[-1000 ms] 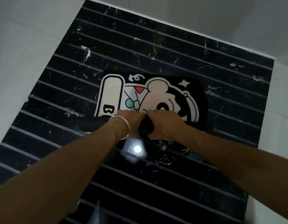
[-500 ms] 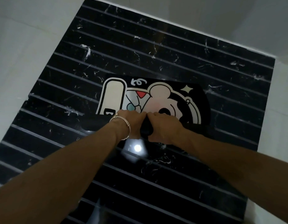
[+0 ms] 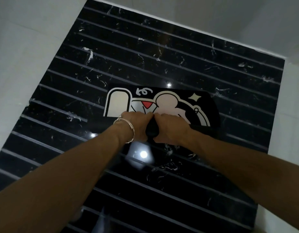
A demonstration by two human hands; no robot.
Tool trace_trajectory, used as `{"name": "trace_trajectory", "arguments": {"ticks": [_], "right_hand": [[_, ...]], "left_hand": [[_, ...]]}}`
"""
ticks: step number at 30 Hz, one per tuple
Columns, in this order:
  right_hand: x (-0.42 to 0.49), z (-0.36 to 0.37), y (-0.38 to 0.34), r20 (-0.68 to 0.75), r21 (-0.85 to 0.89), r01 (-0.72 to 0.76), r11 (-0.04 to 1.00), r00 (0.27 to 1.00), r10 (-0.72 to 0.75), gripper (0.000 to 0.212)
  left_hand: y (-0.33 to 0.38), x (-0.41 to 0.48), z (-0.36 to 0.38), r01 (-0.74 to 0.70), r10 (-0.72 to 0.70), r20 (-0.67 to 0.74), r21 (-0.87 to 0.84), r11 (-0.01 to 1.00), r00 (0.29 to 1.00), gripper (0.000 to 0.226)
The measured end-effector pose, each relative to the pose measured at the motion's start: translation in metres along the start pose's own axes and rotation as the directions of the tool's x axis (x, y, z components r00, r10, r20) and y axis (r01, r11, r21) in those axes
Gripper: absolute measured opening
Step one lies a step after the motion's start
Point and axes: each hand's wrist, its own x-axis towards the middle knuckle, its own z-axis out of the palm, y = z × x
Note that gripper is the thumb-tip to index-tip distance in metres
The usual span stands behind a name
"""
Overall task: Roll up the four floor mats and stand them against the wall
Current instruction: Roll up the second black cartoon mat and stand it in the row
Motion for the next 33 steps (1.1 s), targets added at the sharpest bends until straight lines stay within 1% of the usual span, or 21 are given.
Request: {"name": "trace_trajectory", "arguments": {"ticks": [2, 3, 4, 5, 6, 9, 10, 11, 12, 15, 16, 18, 20, 22, 23, 25, 27, 28, 29, 30, 33], "right_hand": [[0.004, -0.009, 0.005, 0.161, 0.155, -0.032, 0.987, 0.987, 0.007, 0.049], [0.004, -0.012, 0.007, 0.213, 0.203, -0.041, 0.978, 0.977, -0.003, 0.045], [0.002, -0.013, 0.007, 0.229, 0.225, -0.042, 0.973, 0.973, -0.011, 0.042], [0.0, -0.012, 0.006, 0.213, 0.227, -0.039, 0.973, 0.977, -0.01, 0.044], [-0.003, -0.009, 0.004, 0.16, 0.194, -0.031, 0.981, 0.987, -0.001, 0.047], [-0.01, 0.004, -0.001, -0.037, -0.041, 0.037, 0.998, 0.999, -0.039, 0.057], [-0.011, 0.007, -0.002, -0.072, -0.079, 0.053, 0.995, 0.996, -0.059, 0.059], [-0.01, 0.005, -0.001, -0.067, -0.095, 0.049, 0.994, 0.996, -0.056, 0.06], [-0.008, 0.001, 0.001, -0.025, -0.093, 0.038, 0.995, 0.999, -0.041, 0.061], [0.003, -0.014, 0.006, 0.194, -0.007, -0.005, 1.0, 0.981, 0.006, 0.06], [0.005, -0.018, 0.007, 0.21, 0.02, -0.013, 1.0, 0.978, 0.009, 0.059], [0.003, -0.019, 0.007, 0.118, 0.018, -0.003, 1.0, 0.993, 0.0, 0.062], [-0.002, -0.011, 0.006, -0.014, -0.109, 0.03, 0.994, 0.999, -0.032, 0.069], [-0.005, -0.003, 0.005, -0.075, -0.216, 0.029, 0.976, 0.996, -0.046, 0.071], [-0.004, -0.003, 0.006, -0.078, -0.227, 0.012, 0.974, 0.996, -0.031, 0.069], [-0.001, -0.01, 0.008, -0.021, -0.153, -0.011, 0.988, 1.0, 0.008, 0.061], [0.003, -0.02, 0.009, 0.106, -0.01, -0.02, 1.0, 0.994, 0.021, 0.054], [0.002, -0.022, 0.009, 0.156, 0.034, -0.022, 0.999, 0.988, 0.016, 0.052], [0.001, -0.023, 0.008, 0.168, 0.054, -0.019, 0.998, 0.986, 0.01, 0.052], [-0.001, -0.022, 0.007, 0.138, 0.057, -0.01, 0.998, 0.99, 0.002, 0.053], [-0.005, -0.014, 0.006, -0.021, -0.046, 0.037, 0.998, 0.999, -0.038, 0.06]], "left_hand": [[0.002, -0.002, 0.004, -0.051, 0.062, -0.103, 0.109, 0.993, 0.993, 0.058], [0.003, -0.003, 0.006, -0.071, 0.093, -0.136, 0.16, 0.985, 0.986, 0.058], [0.004, -0.004, 0.008, -0.073, 0.099, -0.136, 0.18, 0.981, 0.986, 0.058], [0.005, -0.003, 0.009, -0.064, 0.083, -0.11, 0.165, 0.984, 0.99, 0.058], [0.004, -0.001, 0.008, -0.049, 0.058, -0.068, 0.134, 0.99, 0.996, 0.057], [0.004, 0.003, 0.002, -0.006, 0.004, 0.108, 0.024, 1.0, 0.994, 0.056], [0.004, 0.003, 0.002, 0.006, -0.004, 0.131, -0.009, 1.0, 0.991, 0.057], [0.004, 0.002, 0.002, 0.01, -0.006, 0.121, -0.033, 0.999, 0.993, 0.059], [0.005, 0.001, 0.003, 0.009, -0.005, 0.09, -0.043, 0.999, 0.996, 0.062], [0.007, -0.002, 0.007, -0.026, 0.025, -0.059, -0.021, 0.999, 0.998, 0.065], [0.008, -0.002, 0.008, -0.034, 0.034, -0.098, 0.003, 0.999, 0.995, 0.065], [0.007, -0.001, 0.006, -0.02, 0.022, -0.095, 0.021, 1.0, 0.995, 0.066], [0.003, 0.001, 0.0, 0.012, -0.012, -0.005, -0.04, 0.999, 1.0, 0.064], [0.001, 0.003, -0.003, 0.029, -0.023, 0.055, -0.112, 0.993, 0.998, 0.061], [0.001, 0.003, -0.004, 0.028, -0.023, 0.043, -0.123, 0.992, 0.999, 0.061], [0.002, 0.001, 0.0, 0.004, -0.007, -0.056, -0.061, 0.998, 0.998, 0.06], [0.004, 0.0, 0.004, -0.011, 0.024, -0.171, 0.075, 0.997, 0.985, 0.059], [0.004, 0.0, 0.005, -0.009, 0.03, -0.185, 0.114, 0.993, 0.982, 0.058], [0.004, -0.001, 0.004, -0.005, 0.025, -0.166, 0.121, 0.993, 0.986, 0.056], [0.004, 0.0, 0.002, -0.003, 0.016, -0.121, 0.102, 0.995, 0.992, 0.054], [0.0, 0.002, -0.009, 0.029, -0.027, 0.066, -0.033, 0.999, 0.997, 0.05]]}}
